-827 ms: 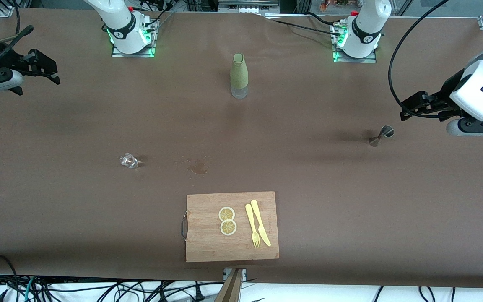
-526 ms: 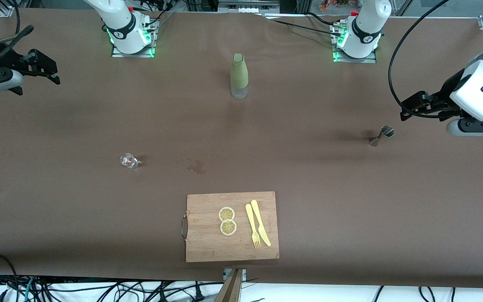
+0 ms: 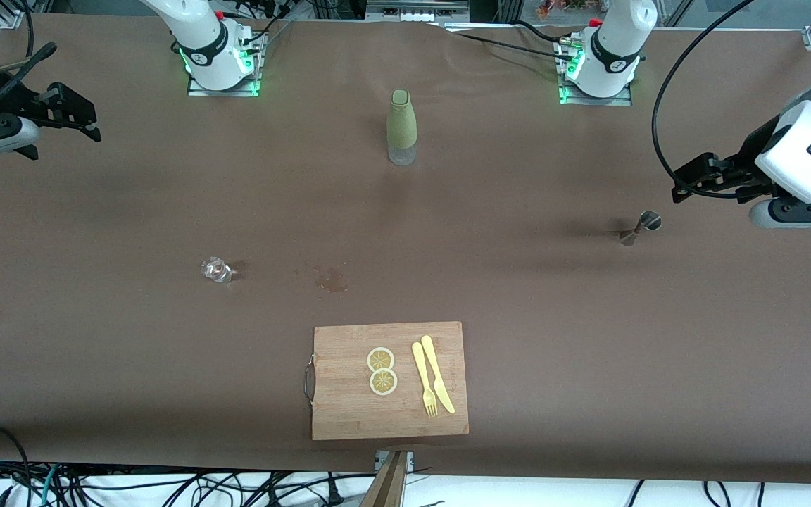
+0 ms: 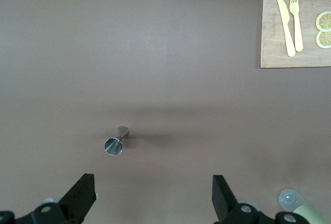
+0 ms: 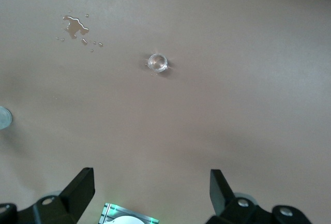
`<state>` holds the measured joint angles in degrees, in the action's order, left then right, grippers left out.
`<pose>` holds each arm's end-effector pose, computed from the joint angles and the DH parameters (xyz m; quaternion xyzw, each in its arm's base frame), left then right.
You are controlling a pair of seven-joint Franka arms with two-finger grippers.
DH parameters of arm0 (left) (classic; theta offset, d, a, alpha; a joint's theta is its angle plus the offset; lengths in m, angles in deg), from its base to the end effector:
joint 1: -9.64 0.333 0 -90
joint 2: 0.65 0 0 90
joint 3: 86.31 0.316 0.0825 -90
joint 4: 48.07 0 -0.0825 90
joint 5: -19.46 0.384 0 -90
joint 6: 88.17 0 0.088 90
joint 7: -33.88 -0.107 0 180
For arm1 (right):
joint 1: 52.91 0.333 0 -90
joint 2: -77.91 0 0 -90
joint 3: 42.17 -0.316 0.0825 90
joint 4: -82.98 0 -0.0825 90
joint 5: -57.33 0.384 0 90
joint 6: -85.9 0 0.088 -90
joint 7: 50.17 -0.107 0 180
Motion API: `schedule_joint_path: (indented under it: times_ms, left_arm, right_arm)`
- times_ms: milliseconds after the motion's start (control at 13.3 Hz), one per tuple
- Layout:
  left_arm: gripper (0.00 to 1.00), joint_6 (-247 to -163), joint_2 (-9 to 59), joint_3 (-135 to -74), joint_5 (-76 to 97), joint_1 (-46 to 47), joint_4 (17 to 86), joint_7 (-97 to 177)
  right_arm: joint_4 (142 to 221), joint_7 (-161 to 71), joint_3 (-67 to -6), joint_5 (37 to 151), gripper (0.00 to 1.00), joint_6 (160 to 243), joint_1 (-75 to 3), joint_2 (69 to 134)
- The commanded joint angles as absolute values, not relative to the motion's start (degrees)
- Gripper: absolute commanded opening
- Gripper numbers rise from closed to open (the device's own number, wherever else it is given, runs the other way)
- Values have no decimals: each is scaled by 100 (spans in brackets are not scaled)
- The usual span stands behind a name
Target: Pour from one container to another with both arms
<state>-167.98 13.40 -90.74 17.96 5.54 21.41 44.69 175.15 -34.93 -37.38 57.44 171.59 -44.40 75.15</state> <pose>0.6035 -0.0866 0.6328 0.9991 0.0188 -0.0354 0.0167 0.5302 0.0336 0.6265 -0.9858 -0.1648 0.0321 0.0062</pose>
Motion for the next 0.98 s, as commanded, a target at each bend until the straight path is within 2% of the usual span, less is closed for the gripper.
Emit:
schedule_joint_path:
  times_ms: [0, 902]
  left_arm:
    - [100, -16710, 1456, -9052, 1770, 534, 1899, 4346]
    - [100, -16684, 1456, -9044, 1718, 638, 1916, 4346]
  right_arm:
    - [17668, -3522, -3751, 5803, 99, 17106, -4473, 7343]
    - [17799, -3602, -3751, 5821, 99, 17168, -4465, 7343]
